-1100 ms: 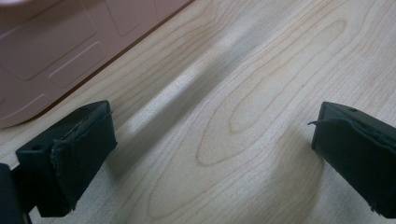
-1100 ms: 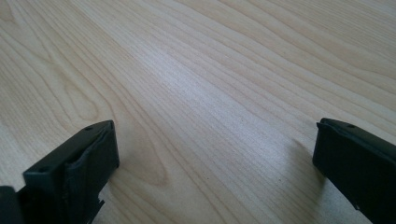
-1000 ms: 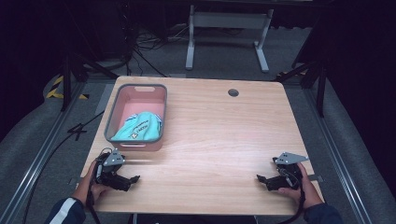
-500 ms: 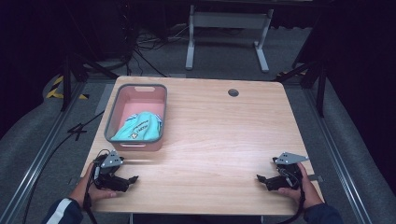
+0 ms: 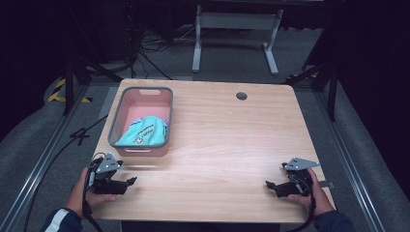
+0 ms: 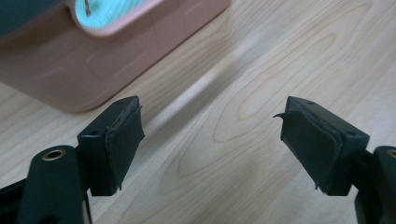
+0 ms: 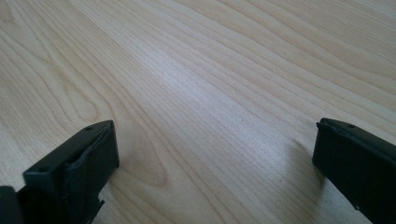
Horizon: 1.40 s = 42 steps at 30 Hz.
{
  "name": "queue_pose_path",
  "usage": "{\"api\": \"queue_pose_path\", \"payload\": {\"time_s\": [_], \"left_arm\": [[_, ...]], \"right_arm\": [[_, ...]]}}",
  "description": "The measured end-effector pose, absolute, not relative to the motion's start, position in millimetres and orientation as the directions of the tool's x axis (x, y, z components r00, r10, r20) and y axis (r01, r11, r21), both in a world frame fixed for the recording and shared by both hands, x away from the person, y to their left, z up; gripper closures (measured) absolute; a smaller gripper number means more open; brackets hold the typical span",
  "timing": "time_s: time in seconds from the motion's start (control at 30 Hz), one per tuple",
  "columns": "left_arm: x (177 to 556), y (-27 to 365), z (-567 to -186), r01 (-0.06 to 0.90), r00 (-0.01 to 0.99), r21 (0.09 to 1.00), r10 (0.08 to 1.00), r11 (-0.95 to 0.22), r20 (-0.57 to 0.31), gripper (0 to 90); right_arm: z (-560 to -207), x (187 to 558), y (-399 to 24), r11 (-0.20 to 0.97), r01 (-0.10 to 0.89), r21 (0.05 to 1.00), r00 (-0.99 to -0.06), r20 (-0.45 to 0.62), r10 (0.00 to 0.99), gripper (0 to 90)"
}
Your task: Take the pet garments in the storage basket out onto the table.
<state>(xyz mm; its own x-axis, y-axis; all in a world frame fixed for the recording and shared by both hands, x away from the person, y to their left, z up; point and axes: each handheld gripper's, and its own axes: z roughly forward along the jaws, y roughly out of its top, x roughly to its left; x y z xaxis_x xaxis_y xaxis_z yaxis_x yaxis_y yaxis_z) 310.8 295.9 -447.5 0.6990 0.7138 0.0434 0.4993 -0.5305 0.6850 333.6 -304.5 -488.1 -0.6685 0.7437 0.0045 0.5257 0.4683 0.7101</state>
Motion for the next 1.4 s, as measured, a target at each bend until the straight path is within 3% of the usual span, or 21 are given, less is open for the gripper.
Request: {"api": "queue_pose_path", "payload": {"time_s": [0.8,1.4], "left_arm": [[308,304,-377,0.409,0.662,0.807,0.747,-0.426,0.059,20.7],[377,282,-359,0.470,0.649,0.732,0.755,-0.493,0.092,19.5]], "right_arm": [[-488,333,-304,0.466,0.528,0.710,-0.665,0.005,0.746,0.6],[-488,333,-304,0.466,0.527,0.710,-0.666,0.005,0.746,0.6]]}}
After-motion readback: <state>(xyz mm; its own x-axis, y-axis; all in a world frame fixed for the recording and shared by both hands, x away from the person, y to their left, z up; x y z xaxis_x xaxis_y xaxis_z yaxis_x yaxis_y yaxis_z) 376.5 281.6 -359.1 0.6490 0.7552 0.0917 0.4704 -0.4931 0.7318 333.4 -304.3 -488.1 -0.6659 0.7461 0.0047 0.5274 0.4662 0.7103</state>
